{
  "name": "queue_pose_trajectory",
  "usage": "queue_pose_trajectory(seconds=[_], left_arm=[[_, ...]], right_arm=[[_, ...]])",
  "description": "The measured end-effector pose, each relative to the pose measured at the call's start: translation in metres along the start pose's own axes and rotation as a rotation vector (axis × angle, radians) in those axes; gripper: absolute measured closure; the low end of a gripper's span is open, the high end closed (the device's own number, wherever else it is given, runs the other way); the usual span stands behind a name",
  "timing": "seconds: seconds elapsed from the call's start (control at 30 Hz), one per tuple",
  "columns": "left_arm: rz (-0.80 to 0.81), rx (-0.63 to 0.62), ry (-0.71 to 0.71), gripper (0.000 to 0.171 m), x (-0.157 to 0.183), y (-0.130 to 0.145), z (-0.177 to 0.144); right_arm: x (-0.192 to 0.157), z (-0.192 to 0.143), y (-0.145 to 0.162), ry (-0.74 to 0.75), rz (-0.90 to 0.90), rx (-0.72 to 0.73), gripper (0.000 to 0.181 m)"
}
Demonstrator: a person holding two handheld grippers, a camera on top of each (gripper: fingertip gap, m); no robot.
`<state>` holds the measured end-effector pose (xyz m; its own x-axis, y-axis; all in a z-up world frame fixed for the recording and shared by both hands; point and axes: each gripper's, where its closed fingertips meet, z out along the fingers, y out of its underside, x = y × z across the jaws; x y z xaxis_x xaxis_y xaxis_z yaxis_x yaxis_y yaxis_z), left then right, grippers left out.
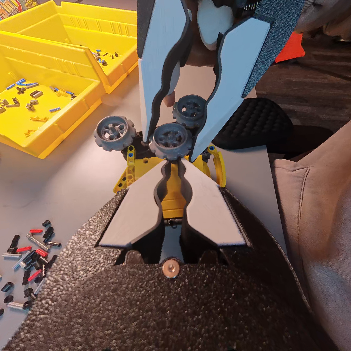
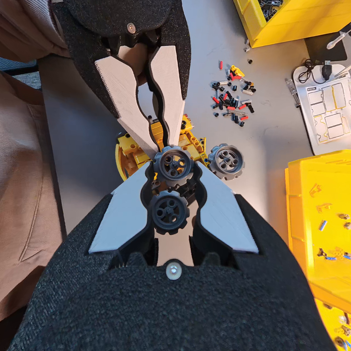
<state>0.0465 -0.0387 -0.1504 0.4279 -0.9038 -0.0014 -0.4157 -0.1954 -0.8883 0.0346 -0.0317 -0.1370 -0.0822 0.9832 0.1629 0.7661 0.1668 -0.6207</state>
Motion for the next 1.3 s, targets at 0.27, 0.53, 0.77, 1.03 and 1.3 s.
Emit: queue_pose_trajectory(seconds=[0.27,0.53,0.77,1.03,1.3], left_arm=[[0.01,0.011,0.017,0.165,0.003,-0.002,0.002],[-0.017,0.05,0.059,0.165,0.007,-0.006,-0.003],[-0.035,0.053,0.083,0.166,0.008,-0.004,-0.004],[-0.049,-0.052,0.099,0.171,0.014,0.026,0.012],[-0.075,-0.009,0.026,0.171,-0.012,0.018,0.0]], right_arm=[[0.0,-0.005,0.0,0.012,-0.047,-0.022,0.145],[-0.002,-0.008,-0.01,0.029,-0.074,0.033,0.147],[-0.002,-0.007,-0.016,0.044,-0.021,0.152,0.147],[-0.003,-0.053,-0.069,0.165,-0.144,0.453,0.181],[0.035,-0.044,-0.02,0.201,0.107,0.449,0.161]])
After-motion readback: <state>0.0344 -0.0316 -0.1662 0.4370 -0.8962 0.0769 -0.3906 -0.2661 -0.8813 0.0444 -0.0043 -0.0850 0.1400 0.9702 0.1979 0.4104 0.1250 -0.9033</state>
